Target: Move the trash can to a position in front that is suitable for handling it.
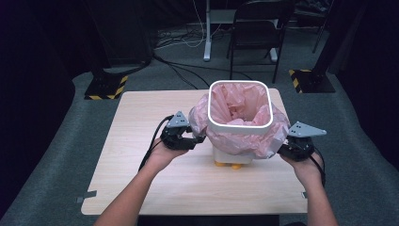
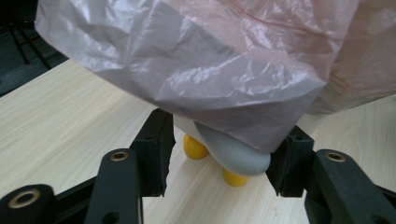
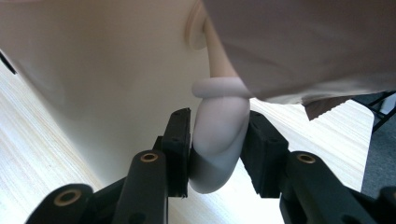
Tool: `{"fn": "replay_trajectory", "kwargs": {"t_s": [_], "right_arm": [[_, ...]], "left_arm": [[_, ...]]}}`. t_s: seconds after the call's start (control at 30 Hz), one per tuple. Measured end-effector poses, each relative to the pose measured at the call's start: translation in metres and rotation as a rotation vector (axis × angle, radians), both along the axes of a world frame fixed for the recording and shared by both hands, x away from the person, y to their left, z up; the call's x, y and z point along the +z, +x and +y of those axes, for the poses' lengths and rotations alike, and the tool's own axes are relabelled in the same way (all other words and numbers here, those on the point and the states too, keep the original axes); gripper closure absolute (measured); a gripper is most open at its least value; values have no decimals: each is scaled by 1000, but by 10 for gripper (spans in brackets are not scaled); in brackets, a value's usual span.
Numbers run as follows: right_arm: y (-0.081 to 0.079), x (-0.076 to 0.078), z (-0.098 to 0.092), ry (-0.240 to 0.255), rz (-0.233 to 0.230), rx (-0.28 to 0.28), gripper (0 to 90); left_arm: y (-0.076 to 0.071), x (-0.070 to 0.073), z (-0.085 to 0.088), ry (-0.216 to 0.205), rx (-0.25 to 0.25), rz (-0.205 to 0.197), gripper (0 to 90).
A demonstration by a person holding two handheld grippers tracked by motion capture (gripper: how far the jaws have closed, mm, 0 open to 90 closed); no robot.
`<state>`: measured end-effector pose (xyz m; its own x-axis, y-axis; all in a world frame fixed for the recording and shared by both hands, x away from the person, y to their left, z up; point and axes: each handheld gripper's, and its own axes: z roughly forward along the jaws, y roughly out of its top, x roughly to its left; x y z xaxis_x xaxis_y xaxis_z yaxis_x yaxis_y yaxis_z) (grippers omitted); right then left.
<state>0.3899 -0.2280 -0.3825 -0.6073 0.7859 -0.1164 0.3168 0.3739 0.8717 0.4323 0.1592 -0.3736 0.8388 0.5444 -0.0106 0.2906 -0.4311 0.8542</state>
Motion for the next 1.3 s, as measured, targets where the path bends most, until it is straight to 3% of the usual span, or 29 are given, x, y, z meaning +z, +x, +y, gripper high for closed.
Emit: {"fn": "replay_trajectory", "kwargs": {"t_s": [0.2,0.3,0.63,1.17,1.3], "right_arm": [[2,0,-2,14,10,11,643],[2,2,-2,-1,18,16,647],[1,1,-1,8,5,13,653],[-4,2,6,6,-44,19,658],[-5,2,10,-1,-48,22,659]], "left_arm": [[2,1,-5,-2,-6,0,555],[3,0,-6,-9,-6,-3,594],[8,0,-2,-49,-27,48,621],[9,5,9,-31,-31,27,637],[7,8,14,-45,-29,22,638]]}}
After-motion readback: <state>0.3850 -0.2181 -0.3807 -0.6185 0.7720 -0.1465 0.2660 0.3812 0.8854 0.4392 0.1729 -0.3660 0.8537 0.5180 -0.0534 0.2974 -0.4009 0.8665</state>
